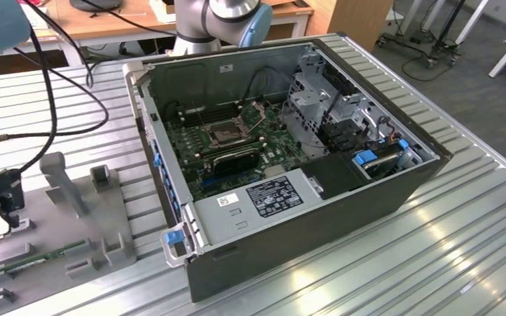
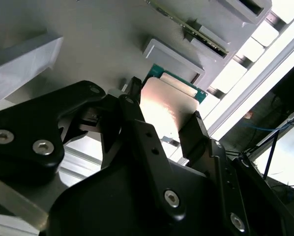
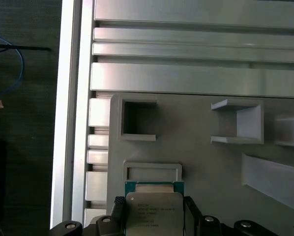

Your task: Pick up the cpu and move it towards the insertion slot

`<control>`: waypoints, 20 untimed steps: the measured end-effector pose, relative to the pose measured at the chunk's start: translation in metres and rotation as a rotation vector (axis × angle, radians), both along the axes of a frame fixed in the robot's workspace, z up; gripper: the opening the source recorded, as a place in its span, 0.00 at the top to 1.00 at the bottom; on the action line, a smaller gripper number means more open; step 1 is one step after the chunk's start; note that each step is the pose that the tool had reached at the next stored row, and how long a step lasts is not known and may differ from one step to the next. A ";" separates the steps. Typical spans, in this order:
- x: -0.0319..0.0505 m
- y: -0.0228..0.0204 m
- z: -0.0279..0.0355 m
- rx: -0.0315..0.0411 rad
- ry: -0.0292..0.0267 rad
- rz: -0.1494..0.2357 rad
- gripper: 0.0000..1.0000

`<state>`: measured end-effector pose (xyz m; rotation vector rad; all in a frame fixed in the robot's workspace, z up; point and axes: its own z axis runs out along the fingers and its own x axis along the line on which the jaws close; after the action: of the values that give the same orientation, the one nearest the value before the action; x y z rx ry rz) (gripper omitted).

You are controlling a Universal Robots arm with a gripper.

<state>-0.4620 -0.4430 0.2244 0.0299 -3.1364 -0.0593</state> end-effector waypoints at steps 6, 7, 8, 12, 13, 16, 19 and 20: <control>0.0002 0.0000 0.0179 0.0051 0.0000 0.000 0.45; 0.0002 0.0000 0.0210 0.0057 0.0000 0.000 0.45; 0.0003 0.0000 0.0246 0.0064 0.0001 0.000 0.45; 0.0004 0.0001 0.0380 0.0088 0.0000 0.000 0.45; 0.0004 0.0001 0.0428 0.0095 -0.0001 0.000 0.45; 0.0004 0.0001 0.0535 0.0112 0.0000 0.000 0.45; 0.0005 0.0001 0.0631 0.0125 0.0000 0.000 0.45; 0.0006 0.0001 0.0661 0.0130 0.0000 0.000 0.45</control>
<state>-0.4615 -0.4429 0.2906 0.0300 -3.1361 -0.0798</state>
